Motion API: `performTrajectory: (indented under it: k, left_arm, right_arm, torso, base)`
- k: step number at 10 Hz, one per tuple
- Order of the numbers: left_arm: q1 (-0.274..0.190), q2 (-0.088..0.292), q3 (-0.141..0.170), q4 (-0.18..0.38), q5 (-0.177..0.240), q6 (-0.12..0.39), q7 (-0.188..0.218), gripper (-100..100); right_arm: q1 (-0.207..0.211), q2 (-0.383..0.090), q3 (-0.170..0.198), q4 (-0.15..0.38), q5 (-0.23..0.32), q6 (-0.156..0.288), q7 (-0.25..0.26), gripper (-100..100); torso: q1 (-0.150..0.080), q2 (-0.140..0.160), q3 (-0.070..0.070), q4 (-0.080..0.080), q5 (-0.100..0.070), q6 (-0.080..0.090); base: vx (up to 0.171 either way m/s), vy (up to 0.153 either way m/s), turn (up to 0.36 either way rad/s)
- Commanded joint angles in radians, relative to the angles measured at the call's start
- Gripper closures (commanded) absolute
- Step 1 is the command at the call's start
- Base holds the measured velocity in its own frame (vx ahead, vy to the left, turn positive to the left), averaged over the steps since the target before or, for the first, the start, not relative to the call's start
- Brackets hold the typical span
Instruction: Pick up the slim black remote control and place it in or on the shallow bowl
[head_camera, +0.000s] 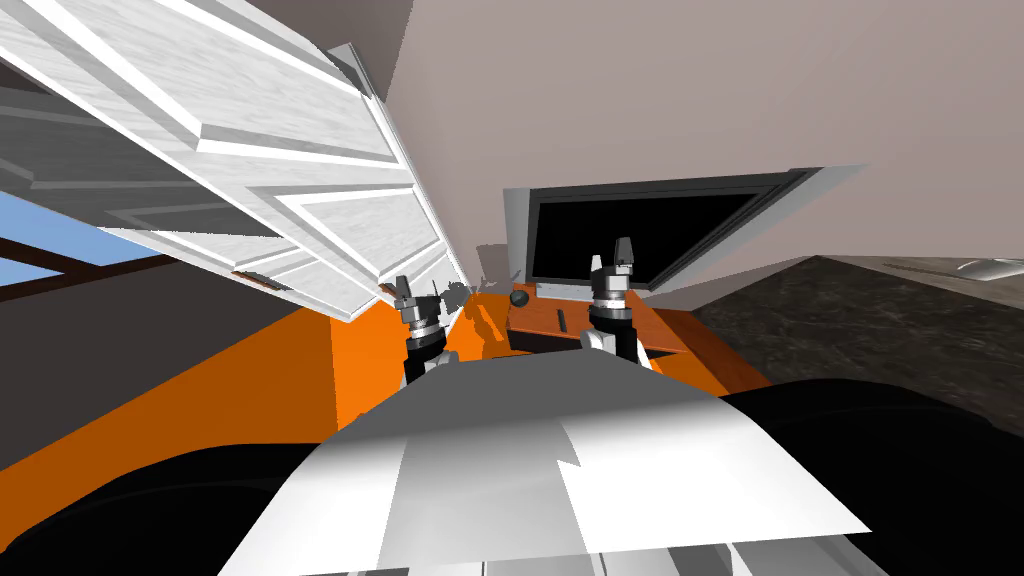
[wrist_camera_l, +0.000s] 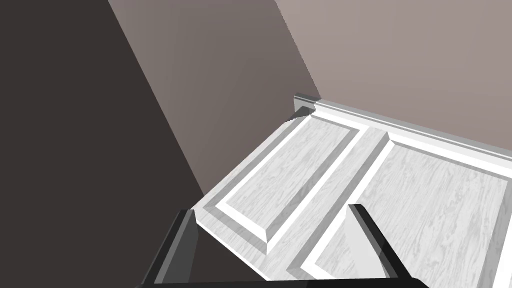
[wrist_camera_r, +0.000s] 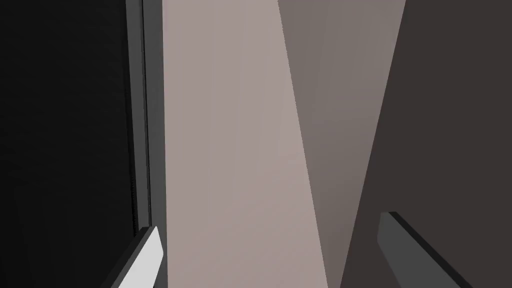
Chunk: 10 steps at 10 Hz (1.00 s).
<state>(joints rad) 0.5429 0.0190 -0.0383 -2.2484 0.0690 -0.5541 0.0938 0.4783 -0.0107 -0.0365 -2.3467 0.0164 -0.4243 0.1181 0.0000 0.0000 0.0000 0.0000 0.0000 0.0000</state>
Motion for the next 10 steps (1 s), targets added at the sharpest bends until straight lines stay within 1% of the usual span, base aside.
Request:
performTrajectory:
  k: [1,4,5,7,8,9,10]
  left_arm:
    - [0.0,0.0,0.0,0.0,0.0,0.0,0.0,0]
    - [0.0,0.0,0.0,0.0,0.0,0.0,0.0,0]
    - [0.0,0.0,0.0,0.0,0.0,0.0,0.0,0]
    - [0.0,0.0,0.0,0.0,0.0,0.0,0.0,0]
    - [0.0,0.0,0.0,0.0,0.0,0.0,0.0,0]
    - [0.0,0.0,0.0,0.0,0.0,0.0,0.0,0]
    - [0.0,0.0,0.0,0.0,0.0,0.0,0.0,0]
  right_arm:
    - [0.012,-0.035,-0.008,0.031,-0.026,0.014,-0.017,-100]
    - [0.032,-0.1,-0.026,0.107,-0.092,0.052,-0.062,-100]
    - [0.032,-0.1,-0.026,0.107,-0.092,0.052,-0.062,-100]
    - [0.046,-0.153,-0.039,0.177,-0.157,0.089,-0.108,-100]
    - [0.046,-0.153,-0.039,0.179,-0.157,0.089,-0.108,-100]
    - [0.052,-0.181,-0.047,0.22,-0.195,0.111,-0.136,-100]
    - [0.052,-0.181,-0.047,0.222,-0.196,0.111,-0.136,-100]
  torso:
    - [0.0,0.0,0.0,0.0,0.0,0.0]
    - [-0.006,0.003,0.002,0.001,-0.001,0.0]
    - [-0.006,0.003,0.002,0.001,-0.001,0.0]
    - [-0.003,0.002,0.001,0.0,-0.001,0.0]
    - [-0.004,0.002,0.001,0.0,-0.001,0.0]
    - [-0.003,0.002,0.001,0.0,-0.001,0.0]
    - [-0.003,0.001,0.001,0.0,-0.001,0.0]
  base:
    - [-0.023,-0.031,0.091]
    - [-0.046,-0.082,0.124]
    - [-0.028,-0.052,0.07]
    - [-0.031,-0.039,0.16]
    - [-0.029,-0.036,0.093]
    - [-0.023,-0.026,0.141]
    - [-0.019,-0.021,0.077]
